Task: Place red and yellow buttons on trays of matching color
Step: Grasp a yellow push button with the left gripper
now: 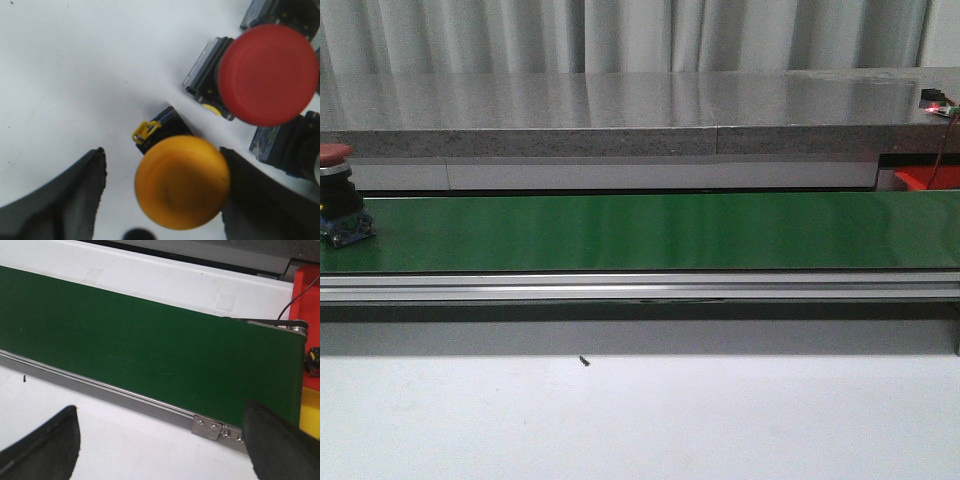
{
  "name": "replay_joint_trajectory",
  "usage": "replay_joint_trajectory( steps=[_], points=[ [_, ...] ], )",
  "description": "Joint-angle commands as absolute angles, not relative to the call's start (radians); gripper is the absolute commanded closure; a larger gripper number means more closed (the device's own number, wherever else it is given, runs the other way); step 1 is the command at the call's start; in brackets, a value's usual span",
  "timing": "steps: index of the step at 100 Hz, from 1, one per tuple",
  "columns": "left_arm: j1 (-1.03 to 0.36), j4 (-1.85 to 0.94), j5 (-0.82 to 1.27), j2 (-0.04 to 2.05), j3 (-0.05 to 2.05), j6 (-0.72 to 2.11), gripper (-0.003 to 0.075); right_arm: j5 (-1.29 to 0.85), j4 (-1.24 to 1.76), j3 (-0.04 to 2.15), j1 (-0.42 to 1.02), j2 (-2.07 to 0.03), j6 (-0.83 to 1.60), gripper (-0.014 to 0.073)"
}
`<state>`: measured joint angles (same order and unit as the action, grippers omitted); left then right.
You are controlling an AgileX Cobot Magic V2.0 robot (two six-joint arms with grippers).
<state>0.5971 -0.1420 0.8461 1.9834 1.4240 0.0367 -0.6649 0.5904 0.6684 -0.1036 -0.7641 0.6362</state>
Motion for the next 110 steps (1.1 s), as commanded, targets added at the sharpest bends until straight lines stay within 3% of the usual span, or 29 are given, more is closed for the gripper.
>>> replay_joint_trajectory(
  steps=[1, 23, 39, 73, 110],
  points=[
    [0.594, -0.163, 0.82, 1.934, 1.45, 0.039, 0.0392, -0.623, 0.627, 0.695, -0.104, -0.757, 0.637, -0.0052],
    [0.594, -0.189, 0.799, 1.897, 1.452, 0.039, 0.0597, -0.623, 0.627, 0.695, -0.104, -0.757, 0.637, -0.0052],
    [0.594, -0.22, 0.794, 1.809, 1.452, 0.043, 0.0673, -0.626, 0.627, 0.695, -0.104, -0.757, 0.637, -0.0052],
    [0.502, -0.243, 0.876, 1.61, 1.452, 0.064, 0.068, -0.63, 0.627, 0.695, -0.104, -0.757, 0.637, -0.0052],
    [0.298, -0.239, 0.918, 1.645, 1.452, 0.089, 0.0675, -0.63, 0.627, 0.695, -0.104, -0.757, 0.637, -0.0052]
  ],
)
